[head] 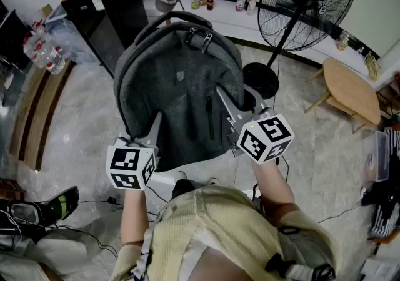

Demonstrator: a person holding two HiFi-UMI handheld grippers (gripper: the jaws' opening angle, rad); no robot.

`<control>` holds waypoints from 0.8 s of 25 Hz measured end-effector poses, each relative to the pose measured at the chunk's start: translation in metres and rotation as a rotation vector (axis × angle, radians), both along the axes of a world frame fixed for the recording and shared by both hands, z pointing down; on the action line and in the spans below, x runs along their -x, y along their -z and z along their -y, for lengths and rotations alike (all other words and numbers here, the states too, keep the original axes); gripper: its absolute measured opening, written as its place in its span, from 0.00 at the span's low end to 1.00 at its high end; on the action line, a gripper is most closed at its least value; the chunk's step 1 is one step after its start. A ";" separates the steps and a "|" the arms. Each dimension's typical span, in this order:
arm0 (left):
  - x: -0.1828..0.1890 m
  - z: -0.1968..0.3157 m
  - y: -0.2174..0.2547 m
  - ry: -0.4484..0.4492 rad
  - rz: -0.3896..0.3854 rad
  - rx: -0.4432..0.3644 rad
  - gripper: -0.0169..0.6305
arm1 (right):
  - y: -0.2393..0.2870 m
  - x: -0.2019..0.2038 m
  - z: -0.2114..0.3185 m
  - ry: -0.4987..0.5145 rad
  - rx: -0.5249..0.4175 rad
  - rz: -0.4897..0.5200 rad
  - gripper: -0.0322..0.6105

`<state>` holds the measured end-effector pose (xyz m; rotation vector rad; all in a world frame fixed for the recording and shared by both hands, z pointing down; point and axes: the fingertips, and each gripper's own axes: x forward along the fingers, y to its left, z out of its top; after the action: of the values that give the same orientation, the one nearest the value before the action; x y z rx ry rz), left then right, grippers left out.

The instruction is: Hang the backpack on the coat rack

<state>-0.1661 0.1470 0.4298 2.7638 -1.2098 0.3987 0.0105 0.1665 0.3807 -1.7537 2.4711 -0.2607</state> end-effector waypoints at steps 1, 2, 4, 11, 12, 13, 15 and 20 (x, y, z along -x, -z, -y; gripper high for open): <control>-0.002 -0.002 0.000 0.006 0.004 -0.002 0.24 | -0.001 -0.002 -0.001 0.003 -0.001 0.003 0.24; -0.004 -0.004 -0.001 0.011 0.007 -0.003 0.24 | -0.001 -0.004 -0.003 0.007 -0.003 0.005 0.24; -0.008 -0.007 -0.002 0.023 0.008 -0.004 0.24 | -0.003 -0.008 -0.005 0.016 -0.009 0.009 0.24; -0.021 -0.020 -0.010 0.054 -0.008 0.026 0.24 | -0.012 -0.021 -0.012 0.073 -0.010 0.016 0.25; -0.022 -0.022 -0.011 0.057 -0.011 0.032 0.24 | -0.013 -0.021 -0.014 0.092 -0.010 0.015 0.25; -0.024 -0.024 -0.012 0.058 -0.015 0.040 0.24 | -0.014 -0.022 -0.016 0.115 -0.009 0.011 0.25; -0.027 -0.029 -0.015 0.059 -0.023 0.057 0.23 | -0.016 -0.022 -0.021 0.156 -0.002 -0.008 0.25; -0.038 -0.035 -0.022 0.060 -0.040 0.085 0.23 | -0.021 -0.030 -0.025 0.175 0.015 -0.066 0.25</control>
<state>-0.1284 0.1817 0.4516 2.6447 -1.2337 0.3778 0.0401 0.1916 0.4016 -1.5768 2.6805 -0.2387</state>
